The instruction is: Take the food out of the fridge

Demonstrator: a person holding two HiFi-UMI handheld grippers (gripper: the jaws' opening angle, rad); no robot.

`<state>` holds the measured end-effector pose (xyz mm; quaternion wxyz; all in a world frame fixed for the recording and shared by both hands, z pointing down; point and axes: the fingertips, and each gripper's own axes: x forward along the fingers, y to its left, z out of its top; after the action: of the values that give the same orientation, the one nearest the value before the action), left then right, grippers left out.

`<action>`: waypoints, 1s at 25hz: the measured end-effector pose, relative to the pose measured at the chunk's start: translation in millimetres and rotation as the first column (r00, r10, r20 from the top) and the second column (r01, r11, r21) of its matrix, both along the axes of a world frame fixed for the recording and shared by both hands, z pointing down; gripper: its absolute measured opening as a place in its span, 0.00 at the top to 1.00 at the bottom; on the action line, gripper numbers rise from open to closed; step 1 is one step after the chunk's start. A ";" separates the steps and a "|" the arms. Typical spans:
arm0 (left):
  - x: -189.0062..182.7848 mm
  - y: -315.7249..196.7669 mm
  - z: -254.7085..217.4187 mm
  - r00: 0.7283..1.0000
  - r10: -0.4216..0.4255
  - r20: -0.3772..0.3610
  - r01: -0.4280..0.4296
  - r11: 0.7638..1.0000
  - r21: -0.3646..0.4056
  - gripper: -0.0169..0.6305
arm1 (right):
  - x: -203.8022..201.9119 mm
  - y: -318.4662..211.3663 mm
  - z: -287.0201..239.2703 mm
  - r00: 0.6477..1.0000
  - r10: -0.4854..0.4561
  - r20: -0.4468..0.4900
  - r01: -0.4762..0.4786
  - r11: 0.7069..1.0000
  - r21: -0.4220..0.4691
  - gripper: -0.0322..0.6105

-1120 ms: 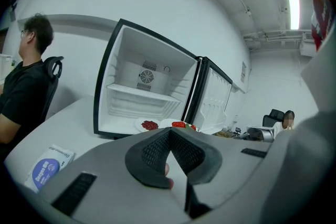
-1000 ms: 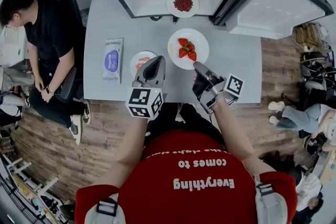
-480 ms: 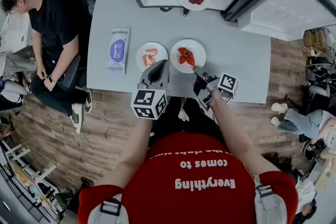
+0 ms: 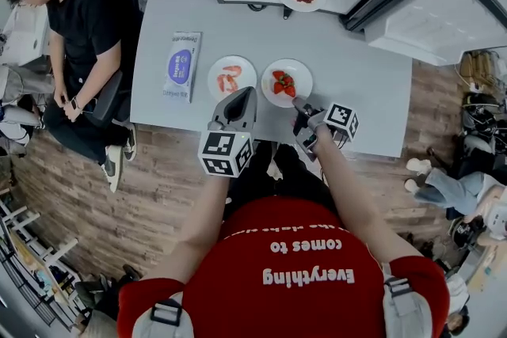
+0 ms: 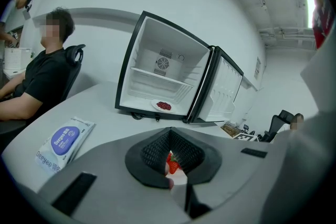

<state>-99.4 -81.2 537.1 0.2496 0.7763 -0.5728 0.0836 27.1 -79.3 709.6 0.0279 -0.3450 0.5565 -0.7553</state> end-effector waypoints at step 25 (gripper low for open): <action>-6.5 6.2 -25.1 1.000 0.006 0.026 -0.008 0.998 0.059 0.98 | 13.1 -14.8 -45.0 0.934 -0.057 -0.354 0.070 0.997 0.023 0.89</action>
<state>-105.9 -75.0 512.0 0.2187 0.7842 -0.5756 0.0775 40.2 -94.1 664.6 -0.0908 -0.4561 0.5765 -0.6718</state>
